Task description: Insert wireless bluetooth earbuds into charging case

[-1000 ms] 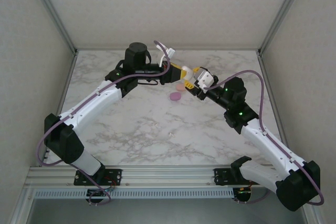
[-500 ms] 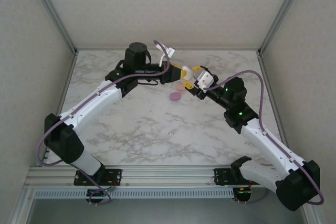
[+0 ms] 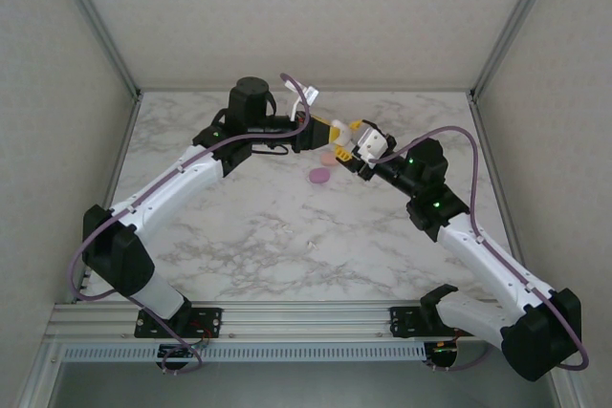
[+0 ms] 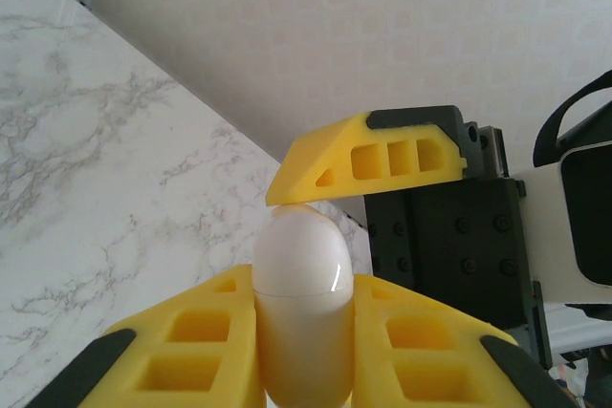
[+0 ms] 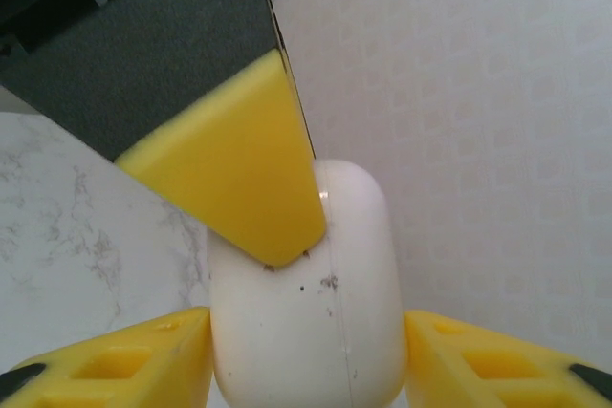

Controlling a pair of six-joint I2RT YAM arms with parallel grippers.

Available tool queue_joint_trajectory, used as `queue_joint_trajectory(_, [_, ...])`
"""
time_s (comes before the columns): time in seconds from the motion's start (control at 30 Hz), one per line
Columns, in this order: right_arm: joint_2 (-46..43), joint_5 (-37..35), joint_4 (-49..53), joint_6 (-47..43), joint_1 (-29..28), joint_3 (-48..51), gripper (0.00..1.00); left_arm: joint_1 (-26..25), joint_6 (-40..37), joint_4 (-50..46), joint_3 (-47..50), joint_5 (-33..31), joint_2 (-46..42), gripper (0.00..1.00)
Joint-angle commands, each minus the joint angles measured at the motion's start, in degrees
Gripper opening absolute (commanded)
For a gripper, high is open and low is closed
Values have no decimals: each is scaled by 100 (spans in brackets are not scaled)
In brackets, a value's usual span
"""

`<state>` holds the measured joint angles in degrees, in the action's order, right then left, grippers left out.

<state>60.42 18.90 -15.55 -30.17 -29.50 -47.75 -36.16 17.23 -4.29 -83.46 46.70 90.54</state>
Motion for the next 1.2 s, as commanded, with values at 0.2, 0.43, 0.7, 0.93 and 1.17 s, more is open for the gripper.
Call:
queue_joint_trajectory(0.2, [106,111,-54,-133,5,-375,47,13,34,-54,-153,176,87,16])
queue_joint_trajectory(0.43, [92,-136,353,-441,-2,-406,44,13,8,7,-127,191,25,19])
queue_joint_trajectory(0.7, [88,89,369,-398,4,-523,39,13,-199,-181,-192,192,53,33])
queue_joint_trajectory(0.93, [131,192,407,-401,2,-586,39,13,-396,-625,-318,294,163,40])
queue_joint_trajectory(1.17, [180,310,734,-554,-5,-727,40,-22,-352,-549,-412,315,254,37])
